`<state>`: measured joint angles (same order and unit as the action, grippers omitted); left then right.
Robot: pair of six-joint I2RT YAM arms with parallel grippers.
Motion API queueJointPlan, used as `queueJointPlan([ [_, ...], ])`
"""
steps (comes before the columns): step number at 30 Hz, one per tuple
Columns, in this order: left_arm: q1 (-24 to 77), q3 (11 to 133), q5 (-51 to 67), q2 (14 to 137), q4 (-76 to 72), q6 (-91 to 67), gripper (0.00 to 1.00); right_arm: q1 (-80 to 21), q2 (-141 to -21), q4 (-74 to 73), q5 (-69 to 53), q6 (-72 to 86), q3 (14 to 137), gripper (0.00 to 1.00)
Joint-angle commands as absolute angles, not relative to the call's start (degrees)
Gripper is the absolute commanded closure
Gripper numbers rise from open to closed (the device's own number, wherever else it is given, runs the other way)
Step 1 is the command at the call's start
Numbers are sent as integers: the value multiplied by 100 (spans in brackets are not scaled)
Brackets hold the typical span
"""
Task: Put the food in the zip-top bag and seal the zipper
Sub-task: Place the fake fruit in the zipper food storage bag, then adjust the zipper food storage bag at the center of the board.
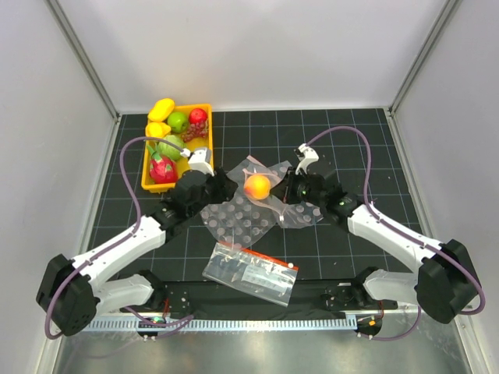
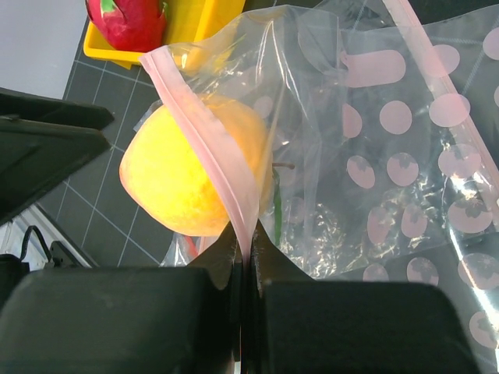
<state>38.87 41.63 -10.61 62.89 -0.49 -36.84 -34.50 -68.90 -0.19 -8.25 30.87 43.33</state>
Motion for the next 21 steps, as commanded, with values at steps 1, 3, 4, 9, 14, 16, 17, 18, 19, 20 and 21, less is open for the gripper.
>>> queueJointPlan([
  [1,3876,4280,-757,6565,-307,-3516,52,-3393,-6627,316,-1037,3226,4333,99],
  [3,3885,4298,-589,6749,-447,-3454,53,-3384,-6609,325,-1063,3217,4333,99],
  [4,3885,4307,-580,6793,-561,-3419,53,-3384,-6609,325,-1072,3217,4333,99],
  [9,3885,4315,-668,6882,-756,-3279,52,-3384,-6653,334,-1134,3226,4342,99],
  [14,3876,4254,-1001,6654,-695,-3199,51,-3384,-6662,334,-1134,3225,4342,99],
  [16,3885,4236,-1107,6557,-703,-3173,50,-3384,-6671,343,-1151,3225,4342,99],
  [17,3885,4219,-1125,6548,-729,-3164,50,-3392,-6680,343,-1160,3208,4342,99],
  [18,3876,4219,-1064,6557,-799,-3147,50,-3384,-6680,334,-1160,3208,4350,99],
  [19,3885,4227,-1029,6565,-817,-3146,50,-3384,-6688,343,-1169,3217,4351,99],
  [20,3876,4262,-1002,6592,-826,-3112,50,-3384,-6688,343,-1160,3199,4351,99],
  [21,3885,4280,-958,6609,-870,-3085,50,-3384,-6697,343,-1178,3199,4351,99],
])
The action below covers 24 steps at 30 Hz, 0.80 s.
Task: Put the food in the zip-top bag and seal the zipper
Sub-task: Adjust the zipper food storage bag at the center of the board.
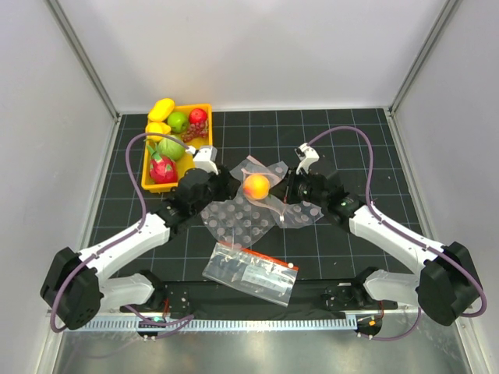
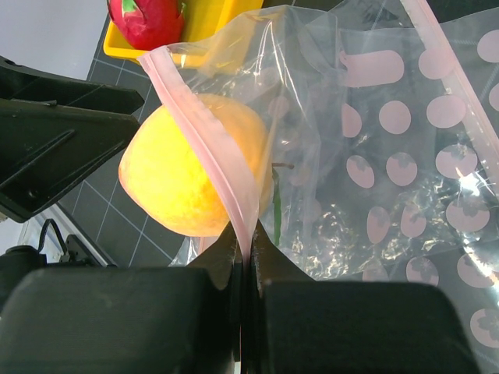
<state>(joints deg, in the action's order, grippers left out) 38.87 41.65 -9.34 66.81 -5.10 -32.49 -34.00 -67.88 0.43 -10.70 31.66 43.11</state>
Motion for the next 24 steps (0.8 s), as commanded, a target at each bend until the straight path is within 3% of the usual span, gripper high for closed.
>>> queueJointPlan([
  [1,3885,4289,-871,6653,-896,-3059,50,-3384,-6697,334,-1178,3199,4351,99],
  [24,3876,4579,-509,7006,-1020,-2786,52,-3384,-6794,352,-1204,3182,4368,99],
])
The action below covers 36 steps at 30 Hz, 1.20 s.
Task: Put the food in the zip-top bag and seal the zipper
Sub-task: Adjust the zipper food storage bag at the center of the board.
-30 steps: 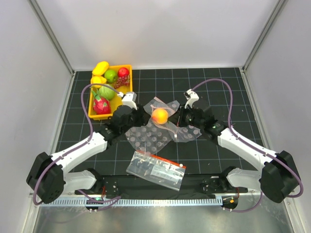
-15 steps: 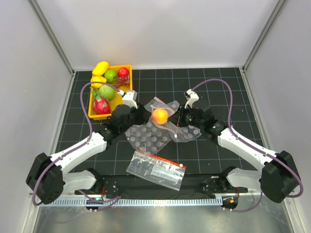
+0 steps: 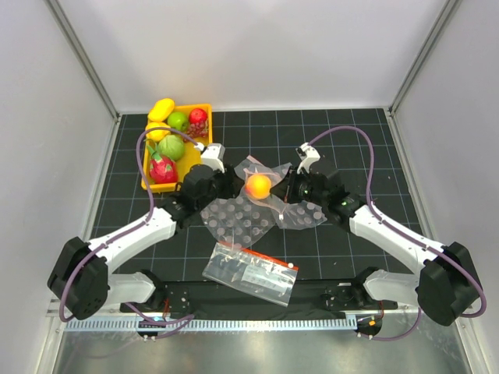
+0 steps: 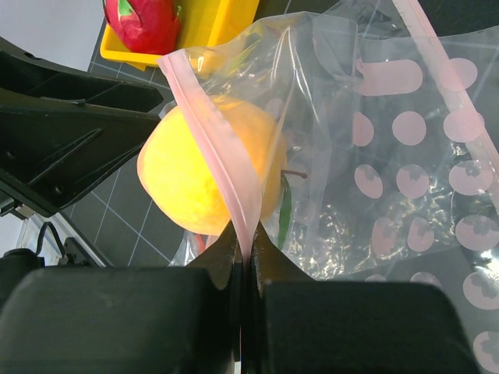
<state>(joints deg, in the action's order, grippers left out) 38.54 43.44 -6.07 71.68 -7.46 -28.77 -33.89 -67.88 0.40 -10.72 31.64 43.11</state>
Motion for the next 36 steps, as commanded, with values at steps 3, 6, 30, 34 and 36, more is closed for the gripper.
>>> queueJointPlan([
  [3,3885,4544,-466,6908,-1037,-2804,52,-3384,-6838,343,-1248,3182,4394,99],
  [6,3885,4544,-343,6934,-1090,-2900,52,-3384,-6751,343,-1230,3182,4368,99],
  [30,3876,4245,-1019,5205,-124,-3497,33,-3384,-6812,334,-1222,3182,4386,99],
  [34,3885,4078,-1089,4704,262,-3910,22,-3384,-6794,325,-1204,3190,4377,99],
  [36,3885,4017,-1212,4527,578,-4147,22,-3384,-6811,334,-1195,3190,4377,99],
])
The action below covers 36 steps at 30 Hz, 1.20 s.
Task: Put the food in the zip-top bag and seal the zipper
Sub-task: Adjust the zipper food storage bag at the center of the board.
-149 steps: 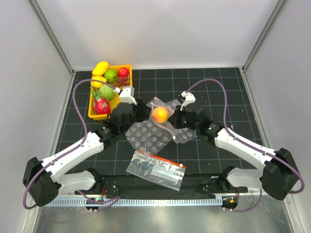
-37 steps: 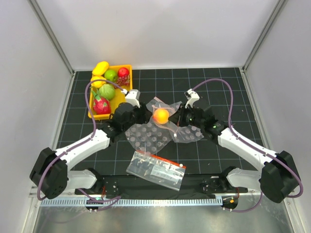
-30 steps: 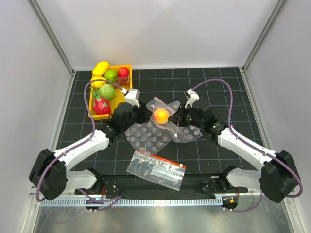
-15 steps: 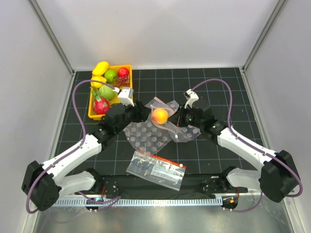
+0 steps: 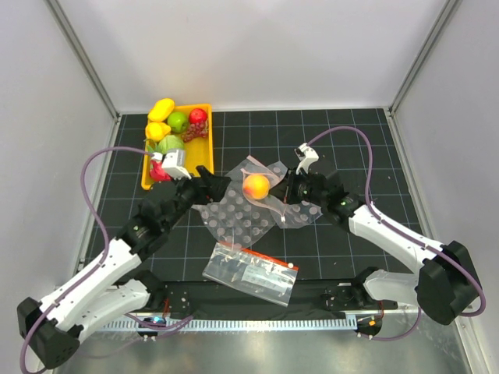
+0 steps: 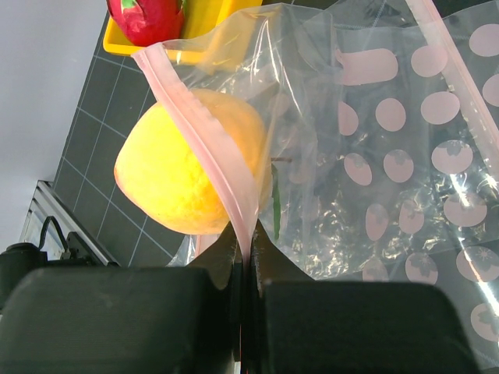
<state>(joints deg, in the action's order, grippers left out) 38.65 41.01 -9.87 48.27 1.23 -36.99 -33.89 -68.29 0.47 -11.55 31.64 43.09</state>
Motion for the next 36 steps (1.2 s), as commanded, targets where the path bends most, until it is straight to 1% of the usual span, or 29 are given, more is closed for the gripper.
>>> queueJointPlan([
  [1,3876,4008,-1274,4344,702,-4209,21,-3384,-6820,343,-1195,3199,4377,99],
  [4,3885,3894,-1240,4027,1002,-4421,21,-3384,-6855,387,-1222,3234,4368,99],
  [10,3885,3507,-1266,3648,678,-4351,18,-3366,-6882,431,-1231,3261,4359,99],
  [14,3885,3446,-1248,3770,650,-4306,18,-3305,-6873,413,-1248,3278,4359,99],
  [20,3885,2910,-888,4192,-182,-4895,19,-3226,-6794,422,-1283,3313,4316,99],
  [23,3893,2699,-791,4122,-649,-5123,22,-3173,-6759,448,-1292,3348,4280,99],
  [27,3902,2374,-624,3999,-1133,-5334,30,-3138,-6776,492,-1318,3392,4254,99],
  [29,3920,2294,-624,4086,-1413,-5414,32,-3129,-6794,518,-1344,3401,4254,99],
  [31,3946,2233,-642,4331,-1616,-5519,36,-3129,-6811,536,-1362,3419,4254,99],
  [32,3972,2232,-642,4437,-1817,-5572,40,-3120,-6812,536,-1380,3428,4254,99],
  [36,4113,2320,-615,5044,-2223,-5782,49,-3129,-6829,589,-1397,3445,4245,99],
])
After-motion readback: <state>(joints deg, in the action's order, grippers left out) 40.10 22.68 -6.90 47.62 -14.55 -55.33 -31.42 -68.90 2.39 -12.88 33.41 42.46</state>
